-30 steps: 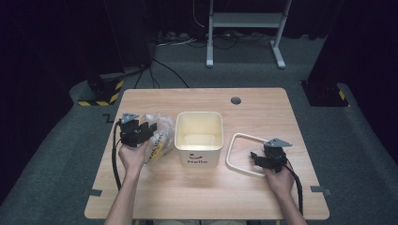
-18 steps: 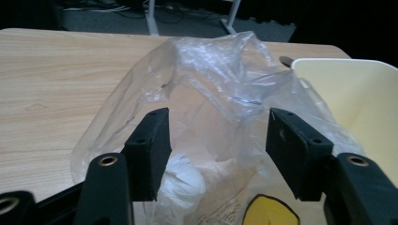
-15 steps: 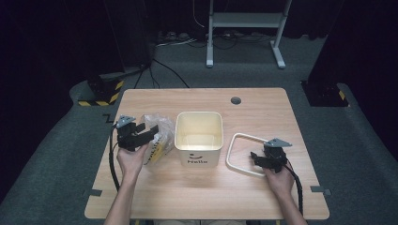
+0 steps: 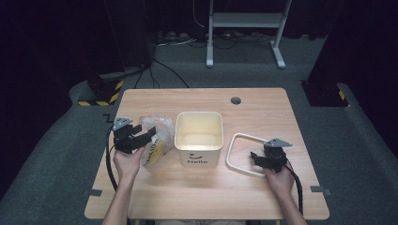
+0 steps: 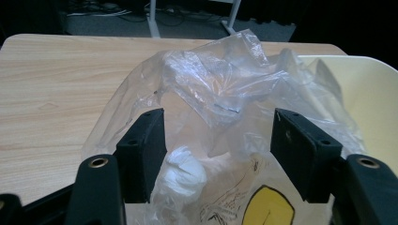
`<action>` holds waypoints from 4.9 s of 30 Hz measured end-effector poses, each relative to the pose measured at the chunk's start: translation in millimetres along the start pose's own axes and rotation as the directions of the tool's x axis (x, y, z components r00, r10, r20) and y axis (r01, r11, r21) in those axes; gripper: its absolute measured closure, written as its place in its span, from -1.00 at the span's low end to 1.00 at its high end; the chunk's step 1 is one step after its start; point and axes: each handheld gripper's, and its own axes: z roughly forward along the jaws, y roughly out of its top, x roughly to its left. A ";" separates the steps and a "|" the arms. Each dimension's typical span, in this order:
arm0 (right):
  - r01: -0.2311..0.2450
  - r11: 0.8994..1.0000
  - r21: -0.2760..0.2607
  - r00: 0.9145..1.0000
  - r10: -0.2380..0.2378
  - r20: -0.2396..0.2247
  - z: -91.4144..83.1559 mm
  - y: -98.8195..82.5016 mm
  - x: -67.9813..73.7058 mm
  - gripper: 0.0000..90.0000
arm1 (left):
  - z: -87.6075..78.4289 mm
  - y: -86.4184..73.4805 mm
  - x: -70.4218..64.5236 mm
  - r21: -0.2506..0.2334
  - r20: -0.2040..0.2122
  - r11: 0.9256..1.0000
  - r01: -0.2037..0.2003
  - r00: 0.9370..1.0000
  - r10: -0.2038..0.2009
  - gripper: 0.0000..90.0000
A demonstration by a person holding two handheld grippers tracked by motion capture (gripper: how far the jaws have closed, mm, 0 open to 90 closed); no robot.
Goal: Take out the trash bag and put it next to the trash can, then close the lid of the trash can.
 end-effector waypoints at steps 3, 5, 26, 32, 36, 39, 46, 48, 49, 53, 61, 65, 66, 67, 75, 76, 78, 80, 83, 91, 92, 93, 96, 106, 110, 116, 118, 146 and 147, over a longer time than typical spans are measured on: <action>0.001 1.000 0.000 1.000 -0.001 0.000 0.0 0.0 -0.1 -0.27 | 0.3 -4.9 0.7 0.012 -0.004 1.000 -0.004 1.000 0.004 -0.19; 0.001 1.000 0.000 1.000 -0.001 0.000 0.0 0.0 -0.1 -0.27 | 0.4 -8.1 1.4 0.020 -0.007 1.000 -0.007 1.000 0.007 -0.18; 0.001 1.000 -0.001 1.000 -0.001 0.000 0.0 0.0 -0.1 -0.27 | 21.1 -51.1 4.7 0.086 -0.082 0.996 0.011 0.997 -0.004 -0.13; 0.000 1.000 0.000 1.000 0.000 0.000 0.0 0.0 0.0 -0.27 | 26.9 -60.1 6.0 0.094 -0.098 0.996 0.010 0.995 -0.001 -0.12; 0.001 1.000 0.000 1.000 -0.001 0.000 0.0 0.1 -0.2 -0.27 | 28.4 -62.4 5.5 0.072 -0.108 0.997 0.010 0.994 -0.002 -0.08; 0.001 1.000 -0.001 1.000 -0.001 0.000 0.1 0.1 -0.2 -0.27 | 30.3 -65.8 6.8 0.062 -0.114 0.998 0.016 0.993 -0.009 -0.08; -0.003 1.000 -0.002 1.000 0.003 0.006 0.1 0.2 -0.4 -0.24 | 39.9 -74.6 8.2 0.089 -0.120 0.996 -0.002 0.993 0.013 -0.08; -0.006 1.000 -0.001 1.000 0.006 0.007 0.0 0.2 -0.3 -0.24 | 44.6 -75.8 7.4 0.094 -0.114 0.996 -0.009 0.993 0.019 -0.08; -0.006 1.000 -0.001 1.000 0.006 0.007 0.0 0.2 -0.3 -0.24 | 44.6 -75.8 7.4 0.094 -0.114 0.996 -0.009 0.993 0.019 -0.08; -0.008 1.000 0.007 1.000 0.008 0.006 -1.2 0.5 -0.6 -0.22 | 49.9 -79.2 6.7 0.090 -0.113 0.996 -0.025 0.993 0.036 -0.08; 0.016 1.000 -0.012 1.000 -0.016 -0.015 -4.8 0.4 2.3 -0.19 | 52.5 -88.6 13.8 0.087 -0.122 0.996 -0.009 0.992 0.020 -0.08; 0.006 0.999 -0.031 1.000 -0.007 -0.029 -9.0 2.1 -0.5 -0.16 | 54.0 -89.2 14.7 0.084 -0.126 0.996 -0.010 0.992 0.021 -0.09; -0.004 0.999 -0.036 1.000 0.003 -0.025 -10.8 2.2 -1.1 -0.10 | 54.8 -89.6 15.1 0.087 -0.130 0.996 -0.014 0.991 0.025 -0.09; -0.002 0.998 -0.056 1.000 0.001 -0.019 -12.9 2.0 -1.8 -0.05 | 56.2 -90.7 15.9 0.091 -0.132 0.996 -0.015 0.991 0.027 -0.09; -0.042 0.995 -0.094 0.999 0.044 0.013 -23.2 4.0 -14.9 0.08 | 62.2 -98.0 20.5 0.097 -0.142 0.995 0.006 0.990 0.008 -0.09; -0.054 0.994 -0.100 0.998 0.055 0.011 -24.2 4.2 -17.8 0.10 | 62.4 -98.7 20.9 0.096 -0.145 0.995 0.009 0.989 0.005 -0.09; -0.077 0.991 -0.106 0.997 0.079 0.018 -26.1 4.8 -22.3 0.13 | 62.4 -100.0 22.3 0.100 -0.147 0.995 0.006 0.989 0.008 -0.09; -0.097 0.990 -0.107 0.995 0.100 0.021 -27.1 5.2 -26.6 0.17 | 62.7 -100.7 23.3 0.099 -0.148 0.995 0.014 0.989 0.001 -0.09; -0.121 0.988 -0.098 0.992 0.125 0.033 -26.2 4.8 -32.5 0.22 | 62.5 -100.5 23.6 0.097 -0.152 0.995 0.012 0.988 0.003 -0.09; -0.136 0.987 -0.089 0.988 0.142 0.059 -19.1 4.9 -40.8 0.31 | 65.0 -99.8 23.1 0.120 -0.164 0.993 0.015 0.986 0.005 -0.10; -0.136 0.987 -0.089 0.988 0.142 0.059 -19.1 4.9 -40.8 0.31 | 65.1 -99.8 23.2 0.122 -0.165 0.992 0.017 0.986 0.003 -0.10; -0.143 0.986 -0.090 0.987 0.149 0.065 -18.0 4.9 -41.5 0.32 | 65.2 -99.7 23.5 0.122 -0.167 0.992 0.020 0.986 0.000 -0.10; -0.158 0.983 -0.089 0.984 0.164 0.070 -13.0 3.3 -45.6 0.36 | 65.6 -99.5 24.3 0.125 -0.168 0.992 0.023 0.986 -0.002 -0.10; -0.185 0.980 -0.077 0.976 0.193 0.105 -2.1 0.4 -51.2 0.41 | 66.3 -99.3 24.5 0.132 -0.171 0.991 0.030 0.985 -0.007 -0.12; -0.170 0.983 -0.073 0.978 0.178 0.111 -1.0 1.1 -51.2 0.44 | 66.1 -99.4 25.0 0.132 -0.170 0.991 0.032 0.985 -0.010 -0.13; -0.137 0.990 -0.034 0.982 0.140 0.123 4.6 6.3 -48.5 0.54 | 66.3 -99.4 24.6 0.132 -0.171 0.991 0.031 0.985 -0.008 -0.14; -0.111 0.993 -0.028 0.983 0.114 0.142 6.9 8.2 -45.7 0.62 | 66.2 -99.4 24.7 0.132 -0.171 0.991 0.032 0.985 -0.010 -0.14; -0.088 0.996 -0.009 0.988 0.088 0.129 -0.2 12.2 -46.2 0.72 | 67.5 -99.4 21.5 0.144 -0.182 0.990 0.002 0.983 0.024 -0.19; -0.086 0.996 -0.009 0.988 0.087 0.127 -1.5 12.7 -45.8 0.72 | 67.5 -99.4 21.5 0.144 -0.182 0.990 0.003 0.983 0.024 -0.19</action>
